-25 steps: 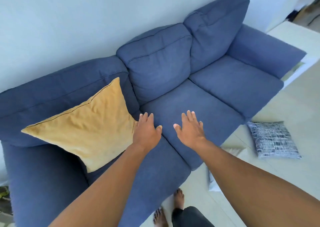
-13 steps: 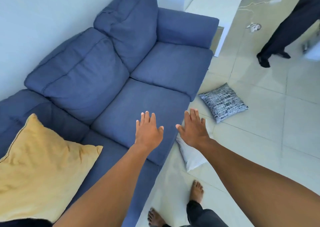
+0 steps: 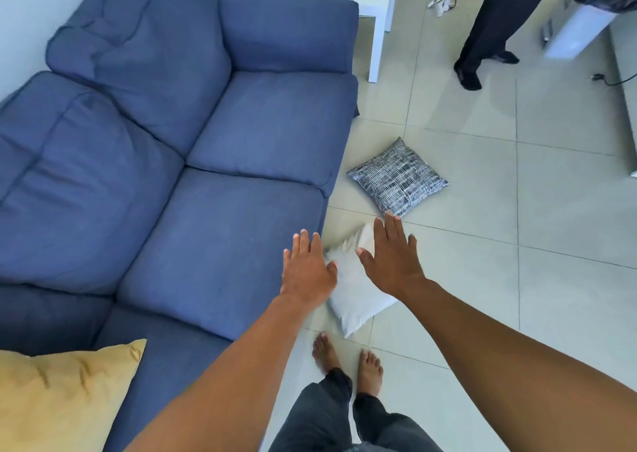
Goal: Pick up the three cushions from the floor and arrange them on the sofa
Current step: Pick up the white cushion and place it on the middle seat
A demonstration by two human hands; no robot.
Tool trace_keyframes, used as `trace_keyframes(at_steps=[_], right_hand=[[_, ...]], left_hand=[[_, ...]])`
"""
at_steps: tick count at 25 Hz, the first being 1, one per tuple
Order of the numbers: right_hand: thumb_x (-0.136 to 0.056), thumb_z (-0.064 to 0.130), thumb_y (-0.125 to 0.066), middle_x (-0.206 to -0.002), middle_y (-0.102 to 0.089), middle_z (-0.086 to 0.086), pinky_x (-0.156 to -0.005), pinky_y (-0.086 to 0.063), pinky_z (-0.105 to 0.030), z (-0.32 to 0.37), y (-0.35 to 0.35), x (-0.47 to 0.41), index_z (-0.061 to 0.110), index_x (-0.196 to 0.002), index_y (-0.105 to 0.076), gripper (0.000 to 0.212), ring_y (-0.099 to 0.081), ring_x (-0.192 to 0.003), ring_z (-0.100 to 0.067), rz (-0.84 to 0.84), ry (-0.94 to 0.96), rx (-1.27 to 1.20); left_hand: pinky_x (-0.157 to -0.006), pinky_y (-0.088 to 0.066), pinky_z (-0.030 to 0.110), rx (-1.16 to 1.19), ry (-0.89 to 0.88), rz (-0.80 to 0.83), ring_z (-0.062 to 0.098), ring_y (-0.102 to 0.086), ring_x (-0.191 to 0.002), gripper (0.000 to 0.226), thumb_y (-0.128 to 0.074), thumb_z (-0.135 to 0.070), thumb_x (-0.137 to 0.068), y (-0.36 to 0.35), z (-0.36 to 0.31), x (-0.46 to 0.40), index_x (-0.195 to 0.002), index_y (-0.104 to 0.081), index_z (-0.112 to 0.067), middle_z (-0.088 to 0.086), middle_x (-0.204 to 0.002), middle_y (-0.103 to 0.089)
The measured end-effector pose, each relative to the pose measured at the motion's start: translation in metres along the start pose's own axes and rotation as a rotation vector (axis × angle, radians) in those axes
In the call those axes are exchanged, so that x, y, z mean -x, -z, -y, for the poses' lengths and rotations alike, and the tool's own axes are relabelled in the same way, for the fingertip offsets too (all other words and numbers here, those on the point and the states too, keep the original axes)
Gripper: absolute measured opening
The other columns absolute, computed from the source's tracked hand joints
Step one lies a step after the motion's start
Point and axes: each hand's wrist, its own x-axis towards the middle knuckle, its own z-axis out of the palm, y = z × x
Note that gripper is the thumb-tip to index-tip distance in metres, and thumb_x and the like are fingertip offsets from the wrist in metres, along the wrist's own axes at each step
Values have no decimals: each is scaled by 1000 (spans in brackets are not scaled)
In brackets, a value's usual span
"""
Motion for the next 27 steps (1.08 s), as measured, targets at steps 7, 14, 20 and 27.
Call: trace_keyframes(at_steps=[7, 14, 20, 27], right_hand=[[-106, 45, -45, -175, -6, -18, -126, -16, -58, -39, -35, -48, 3, -163, -16, 77, 0, -163, -32, 26, -120, -64], [-106, 43, -49, -174, -11, -21, -126, -21, -55, -99, -145, -142, 0, -162, -19, 77, -6, -163, -34, 158, -178, -102], [-107, 43, -48, -174, -13, -22, -126, -22, -55, -160, -285, -237, -1, -163, -17, 77, -8, -162, -35, 259, -205, -117], [-105, 52, -49, -173, -17, -22, -128, -20, -53, -224, -417, -335, -1, -163, -16, 85, -13, -162, -34, 301, -250, -152]], left_hand=[[-120, -35, 45, 134, 50, 144, 29, -30, -159, 65, -46, -35, -109, -34, -5, -66, -165, -25, -9, 8, -178, -14], [-118, -36, 39, 270, 290, 191, 31, -42, -151, 58, -52, -32, -108, -137, 23, -156, -159, -40, -8, 12, -166, -42], [-112, -41, 38, 308, 482, 275, 36, -52, -143, 52, -54, -35, -105, -283, 71, -262, -150, -52, -8, 18, -155, -56], [-107, -44, 35, 506, 771, 291, 36, -52, -142, 62, -56, -38, -103, -429, 123, -343, -153, -49, -2, 17, -156, -55]])
